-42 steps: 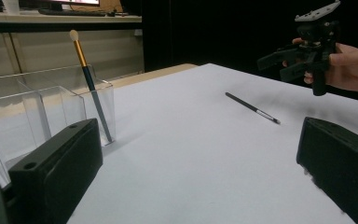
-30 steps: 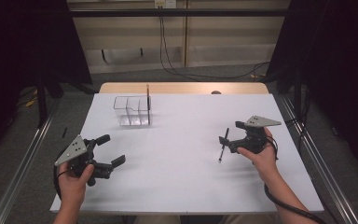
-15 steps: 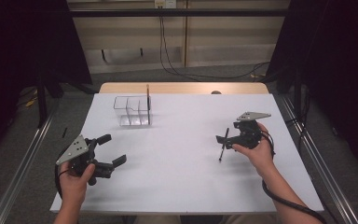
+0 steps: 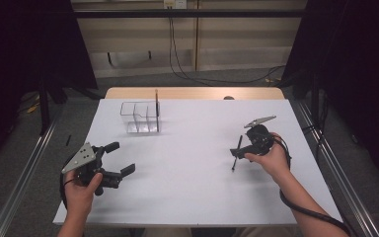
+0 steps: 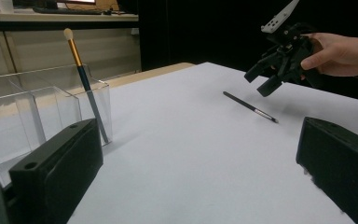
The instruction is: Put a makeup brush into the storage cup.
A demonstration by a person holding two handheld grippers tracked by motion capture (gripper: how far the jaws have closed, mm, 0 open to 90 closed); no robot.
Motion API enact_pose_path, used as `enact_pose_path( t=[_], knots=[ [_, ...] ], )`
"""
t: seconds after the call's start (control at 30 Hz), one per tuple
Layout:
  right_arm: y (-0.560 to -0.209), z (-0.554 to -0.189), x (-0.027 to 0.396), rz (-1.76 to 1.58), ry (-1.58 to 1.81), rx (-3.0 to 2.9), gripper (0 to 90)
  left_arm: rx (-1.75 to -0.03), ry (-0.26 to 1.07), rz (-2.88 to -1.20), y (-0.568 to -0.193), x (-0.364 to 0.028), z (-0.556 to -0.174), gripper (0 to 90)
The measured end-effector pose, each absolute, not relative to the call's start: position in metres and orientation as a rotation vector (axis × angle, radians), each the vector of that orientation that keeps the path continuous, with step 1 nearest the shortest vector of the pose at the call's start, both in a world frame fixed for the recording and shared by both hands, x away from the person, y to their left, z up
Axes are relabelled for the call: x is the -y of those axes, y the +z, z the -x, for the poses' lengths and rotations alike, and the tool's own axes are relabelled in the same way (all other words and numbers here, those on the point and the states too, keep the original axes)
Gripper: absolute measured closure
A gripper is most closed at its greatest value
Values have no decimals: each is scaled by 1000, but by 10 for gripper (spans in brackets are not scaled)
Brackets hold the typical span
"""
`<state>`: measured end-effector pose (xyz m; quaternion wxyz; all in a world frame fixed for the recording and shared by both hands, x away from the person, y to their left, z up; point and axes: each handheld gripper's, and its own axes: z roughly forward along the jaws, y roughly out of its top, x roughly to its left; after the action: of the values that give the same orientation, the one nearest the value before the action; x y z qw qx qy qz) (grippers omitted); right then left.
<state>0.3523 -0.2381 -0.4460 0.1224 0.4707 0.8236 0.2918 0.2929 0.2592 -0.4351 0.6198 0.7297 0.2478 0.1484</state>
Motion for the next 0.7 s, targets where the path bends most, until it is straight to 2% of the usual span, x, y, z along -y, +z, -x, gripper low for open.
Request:
enact_pose_path(
  t=[0.7],
  knots=[
    [-459, -357, 224, -1332, 587, -2574, 182, -571, 331, -1680, -437, -258, -294, 6]
  ],
)
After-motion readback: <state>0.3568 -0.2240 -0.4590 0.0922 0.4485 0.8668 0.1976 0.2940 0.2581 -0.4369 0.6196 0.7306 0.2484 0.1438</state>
